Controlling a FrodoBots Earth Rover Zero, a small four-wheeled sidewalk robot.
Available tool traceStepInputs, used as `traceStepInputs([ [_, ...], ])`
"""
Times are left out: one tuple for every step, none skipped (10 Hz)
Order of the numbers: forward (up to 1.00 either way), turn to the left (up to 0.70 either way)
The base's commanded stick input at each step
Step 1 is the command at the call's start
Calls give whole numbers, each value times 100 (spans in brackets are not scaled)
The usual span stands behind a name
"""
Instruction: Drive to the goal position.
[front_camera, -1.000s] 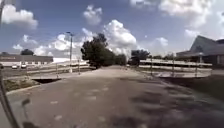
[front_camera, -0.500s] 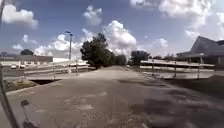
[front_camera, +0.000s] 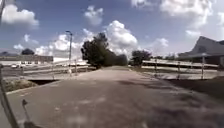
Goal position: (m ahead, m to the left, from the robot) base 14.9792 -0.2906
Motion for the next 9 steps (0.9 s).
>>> traceStepInputs([
  [70,0],
  [70,0],
  [70,0],
  [70,0],
  [70,0],
  [70,0],
  [70,0],
  [70,0],
  [70,-16],
])
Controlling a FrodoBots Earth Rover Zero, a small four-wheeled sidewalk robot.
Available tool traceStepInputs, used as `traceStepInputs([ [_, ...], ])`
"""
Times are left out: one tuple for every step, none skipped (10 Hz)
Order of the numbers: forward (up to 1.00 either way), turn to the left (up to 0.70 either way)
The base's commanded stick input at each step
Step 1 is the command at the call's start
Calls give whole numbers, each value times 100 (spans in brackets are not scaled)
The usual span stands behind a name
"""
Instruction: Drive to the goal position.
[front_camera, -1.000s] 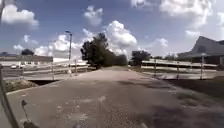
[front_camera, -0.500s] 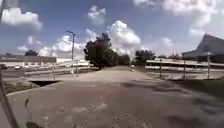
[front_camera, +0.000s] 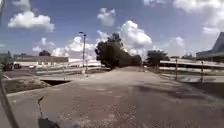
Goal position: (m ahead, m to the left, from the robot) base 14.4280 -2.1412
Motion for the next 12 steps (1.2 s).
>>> traceStepInputs([
  [70,-33],
  [70,0],
  [70,0],
  [70,0],
  [70,0],
  [70,-26],
  [70,-35],
  [70,0],
  [70,0],
  [70,0],
  [70,0],
  [70,0],
])
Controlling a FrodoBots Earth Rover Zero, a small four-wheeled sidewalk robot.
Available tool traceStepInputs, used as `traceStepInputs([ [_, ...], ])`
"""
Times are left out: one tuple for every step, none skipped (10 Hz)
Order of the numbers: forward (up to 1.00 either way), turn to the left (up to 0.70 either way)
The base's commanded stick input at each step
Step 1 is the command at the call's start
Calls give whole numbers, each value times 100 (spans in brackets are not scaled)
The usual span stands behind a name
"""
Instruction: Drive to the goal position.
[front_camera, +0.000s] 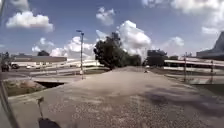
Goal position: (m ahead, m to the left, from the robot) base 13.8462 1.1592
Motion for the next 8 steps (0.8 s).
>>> traceStepInputs([
  [70,0],
  [70,-27],
  [70,-35],
  [70,-35],
  [70,-6],
  [70,0],
  [70,0],
  [70,0],
])
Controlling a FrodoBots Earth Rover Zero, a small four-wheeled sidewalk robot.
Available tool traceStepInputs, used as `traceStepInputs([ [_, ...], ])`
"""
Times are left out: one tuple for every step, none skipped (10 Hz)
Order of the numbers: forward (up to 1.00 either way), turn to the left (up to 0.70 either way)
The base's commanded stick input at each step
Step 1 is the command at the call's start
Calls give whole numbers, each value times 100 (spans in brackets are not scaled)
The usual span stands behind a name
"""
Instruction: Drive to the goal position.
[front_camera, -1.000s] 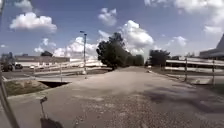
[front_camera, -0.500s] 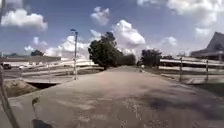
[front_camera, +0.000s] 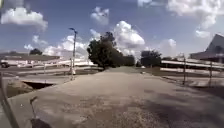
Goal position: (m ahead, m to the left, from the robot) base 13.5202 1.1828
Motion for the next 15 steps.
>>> traceStepInputs([
  [70,0],
  [70,0],
  [70,0],
  [70,0],
  [70,0],
  [70,0],
  [70,0],
  [70,0],
  [70,0],
  [70,0],
  [70,0],
  [70,0],
  [70,0],
  [70,0],
  [70,0],
])
